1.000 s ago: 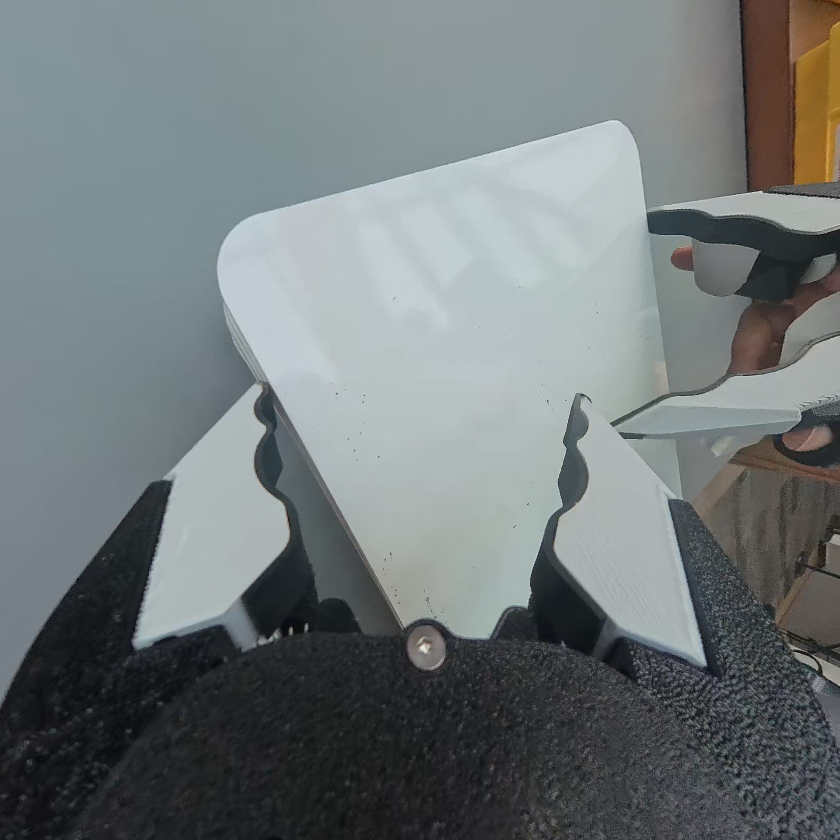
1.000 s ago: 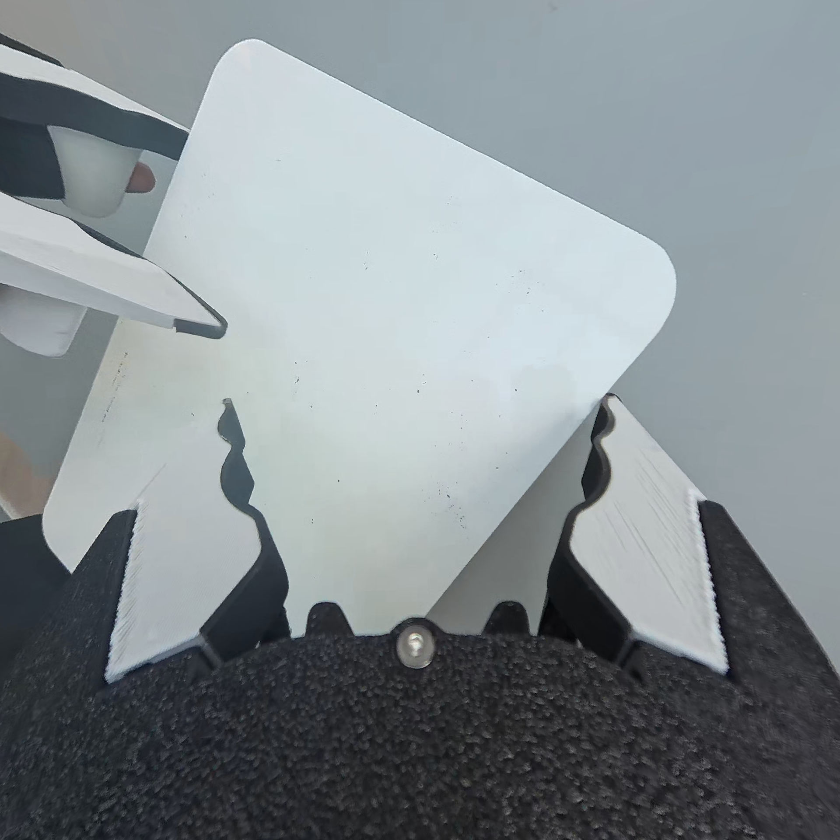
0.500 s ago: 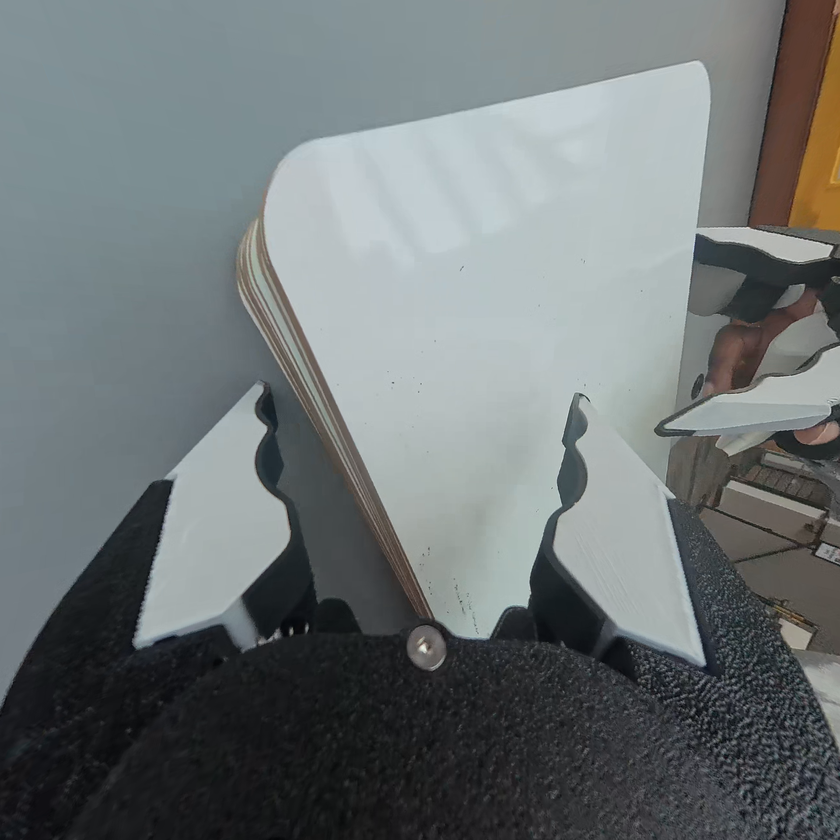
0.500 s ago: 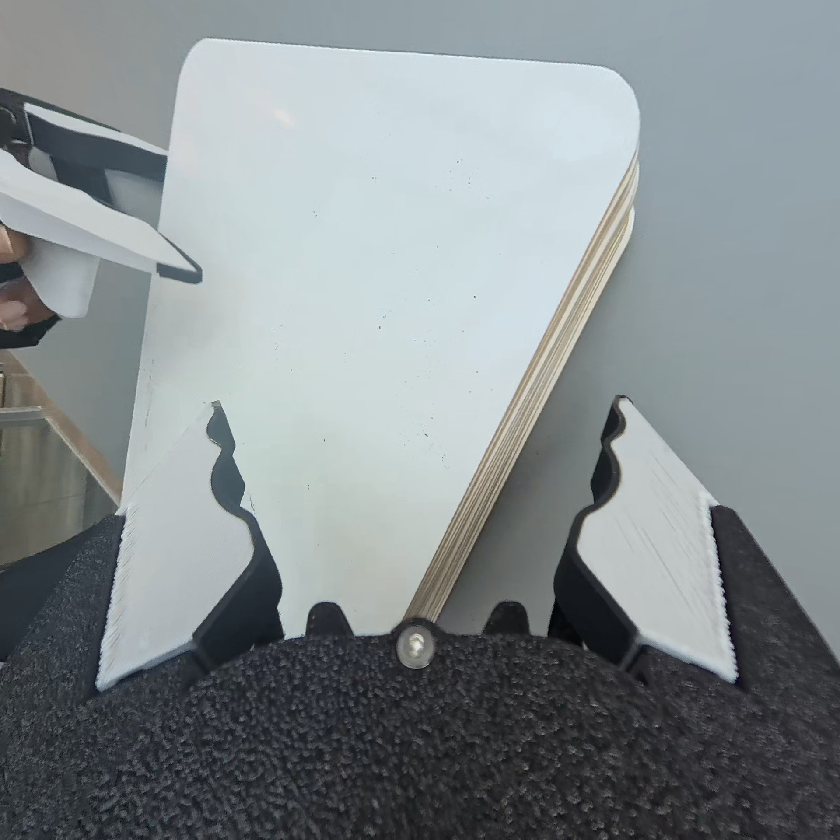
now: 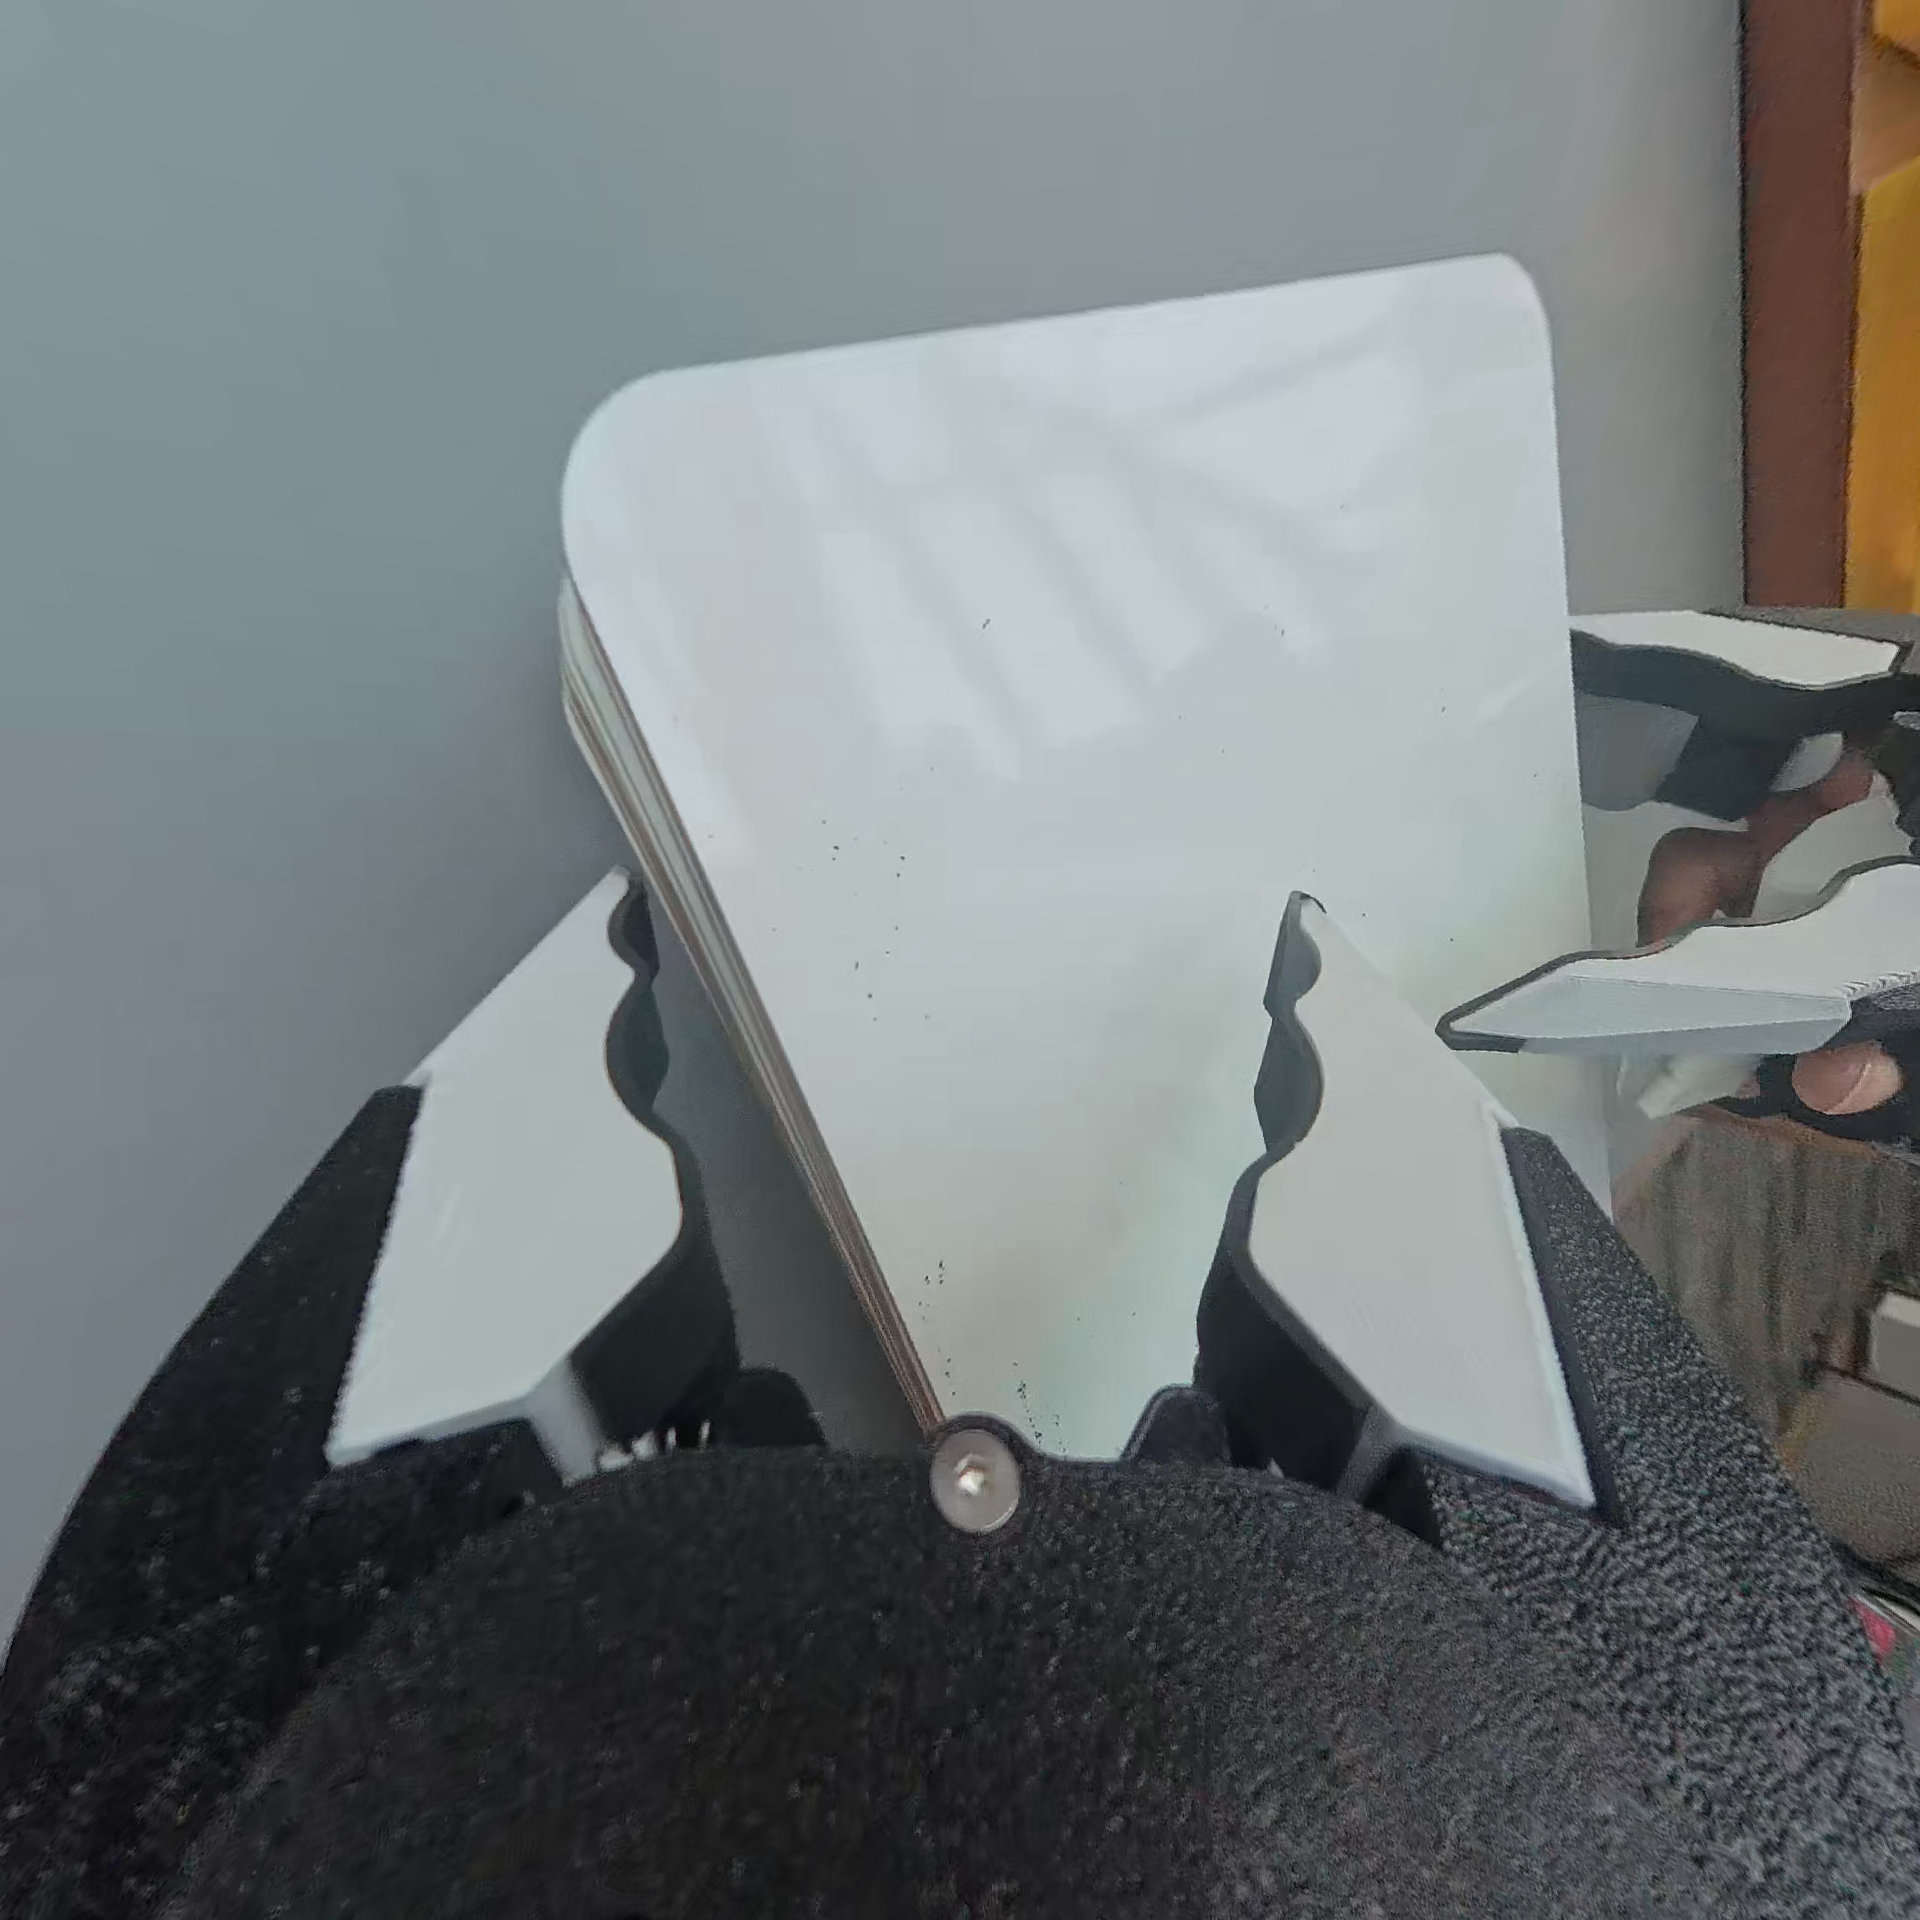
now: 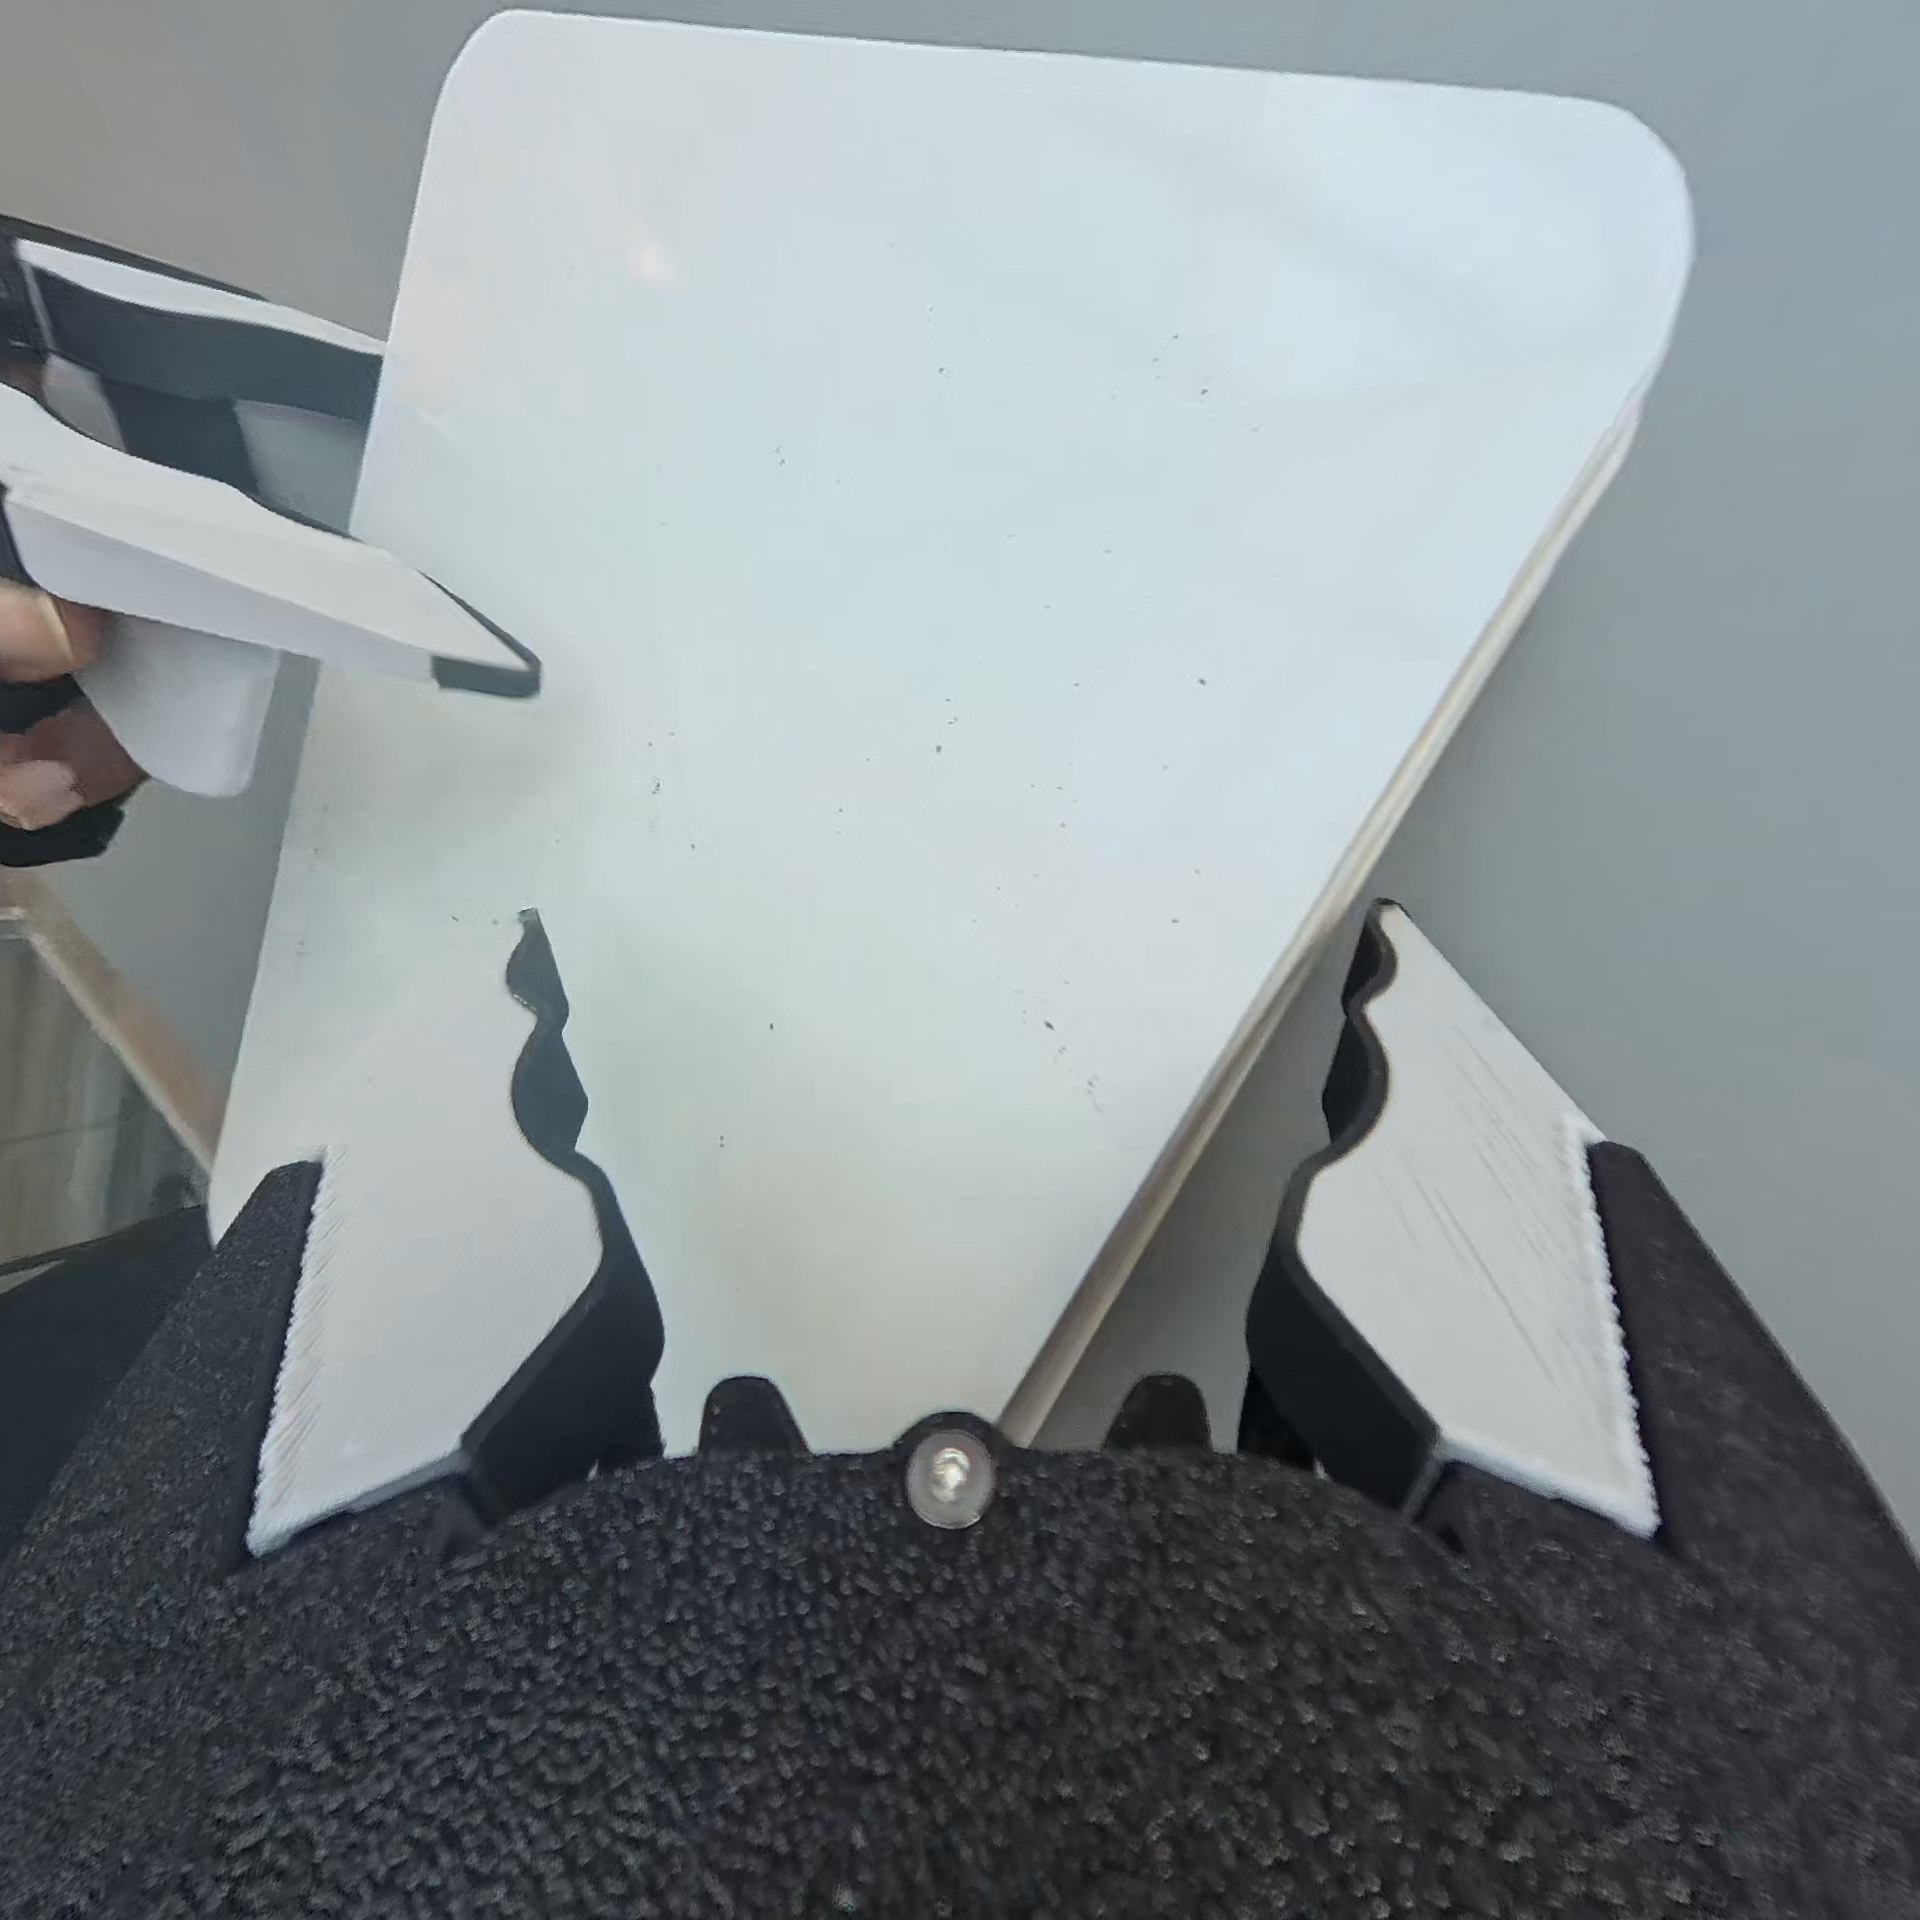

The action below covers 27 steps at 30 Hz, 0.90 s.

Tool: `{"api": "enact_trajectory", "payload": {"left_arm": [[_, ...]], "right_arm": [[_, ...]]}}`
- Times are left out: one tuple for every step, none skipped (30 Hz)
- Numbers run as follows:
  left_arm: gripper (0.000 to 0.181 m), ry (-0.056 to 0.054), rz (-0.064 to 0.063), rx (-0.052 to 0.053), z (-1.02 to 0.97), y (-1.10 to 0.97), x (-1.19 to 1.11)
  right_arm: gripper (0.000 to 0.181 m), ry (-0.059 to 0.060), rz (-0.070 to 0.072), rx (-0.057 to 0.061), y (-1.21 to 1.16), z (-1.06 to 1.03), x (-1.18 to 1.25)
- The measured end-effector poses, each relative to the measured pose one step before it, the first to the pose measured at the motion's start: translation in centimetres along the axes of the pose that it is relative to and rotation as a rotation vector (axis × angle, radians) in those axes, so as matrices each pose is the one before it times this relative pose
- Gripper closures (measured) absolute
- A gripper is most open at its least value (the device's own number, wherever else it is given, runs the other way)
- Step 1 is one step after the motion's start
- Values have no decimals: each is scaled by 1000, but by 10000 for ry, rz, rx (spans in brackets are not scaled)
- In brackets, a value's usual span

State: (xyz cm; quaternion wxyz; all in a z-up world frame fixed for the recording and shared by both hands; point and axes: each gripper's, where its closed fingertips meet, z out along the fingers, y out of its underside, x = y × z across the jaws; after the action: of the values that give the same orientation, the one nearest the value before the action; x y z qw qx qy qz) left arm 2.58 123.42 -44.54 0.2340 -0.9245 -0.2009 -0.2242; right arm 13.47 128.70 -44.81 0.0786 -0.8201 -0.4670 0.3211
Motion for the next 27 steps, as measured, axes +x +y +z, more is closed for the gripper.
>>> {"api": "enact_trajectory", "payload": {"left_arm": [[71, -149, 152, 930, -1231, -888, -124], [73, -104, 114, 905, -1477, -997, 86], [73, -84, 184, 824, -1627, -1036, 276], [75, -80, 270, 714, -1719, -983, 433], [79, -123, 317, 643, -1794, -935, 474], [81, -167, 293, 589, -1829, -875, 406], [88, -183, 221, 524, -1832, -751, 309], [95, -201, 122, 446, -1810, -576, 162], [101, -172, 24, 388, -1806, -394, 51], [106, -188, -50, 334, -1812, -223, -108], [114, -186, -67, 301, -1855, -98, -245], [121, -199, -97, 271, -1897, 23, -406], [129, -235, -136, 220, -1924, 121, -612], [136, -285, -141, 184, -1957, 183, -831], [144, -309, -120, 152, -1979, 225, -1025], [152, -237, -99, 173, -1999, 194, -1067], [156, -228, -96, 202, -2043, 146, -1168], [161, -275, -87, 186, -2041, 146, -1369], [166, -342, -79, 173, -2052, 146, -1604], [172, -411, -69, 212, -2071, 86, -1858], [177, -413, -63, 245, -2059, 28, -2039], [181, -412, -89, 241, -2033, 21, -2236], [181, -434, -139, 239, -2023, -8, -2461], [181, -391, -167, 239, -1988, -92, -2595], [181, -333, -138, 239, -1977, -215, -2676], [181, -309, -46, 235, -1970, -314, -2810], [181, -278, 75, 192, -1933, -347, -2919]], "right_arm": [[37, 323, -295, 274, -87, -717, 469], [38, 344, -360, 359, -234, -1025, 346], [41, 387, -439, 426, -383, -1296, 249], [44, 400, -518, 475, -491, -1495, 149], [48, 330, -454, 401, -442, -1545, 4], [53, 239, -315, 361, -419, -1529, -99], [62, 201, -216, 377, -426, -1528, -176], [77, 124, -167, 461, -555, -1521, -308], [92, 43, -84, 477, -598, -1434, -459], [103, -28, -6, 375, -463, -1183, -613], [113, -88, 23, 259, -264, -965, -777], [122, -93, 20, 169, -98, -730, -896], [129, -97, -33, 39, 108, -524, -1048], [137, -143, -130, 8, 152, -395, -1244], [144, -104, -166, 26, 118, -284, -1341], [151, -110, -120, 28, 75, -156, -1453], [157, -171, -63, 20, 30, -5, -1632], [162, -194, -86, -38, 37, 158, -1770], [167, -244, -197, -62, -9, 333, -1955], [172, -223, -257, -53, -139, 480, -2018], [177, -243, -238, -15, -303, 652, -2112], [180, -249, -200, 0, -393, 858, -2161], [181, -230, -202, -19, -442, 1075, -2190], [181, -243, -237, -53, -510, 1267, -2265], [181, -231, -265, 23, -793, 1394, -2354], [181, -218, -239, 85, -1020, 1544, -2424], [181, -227, -181, 107, -1112, 1714, -2495]]}}
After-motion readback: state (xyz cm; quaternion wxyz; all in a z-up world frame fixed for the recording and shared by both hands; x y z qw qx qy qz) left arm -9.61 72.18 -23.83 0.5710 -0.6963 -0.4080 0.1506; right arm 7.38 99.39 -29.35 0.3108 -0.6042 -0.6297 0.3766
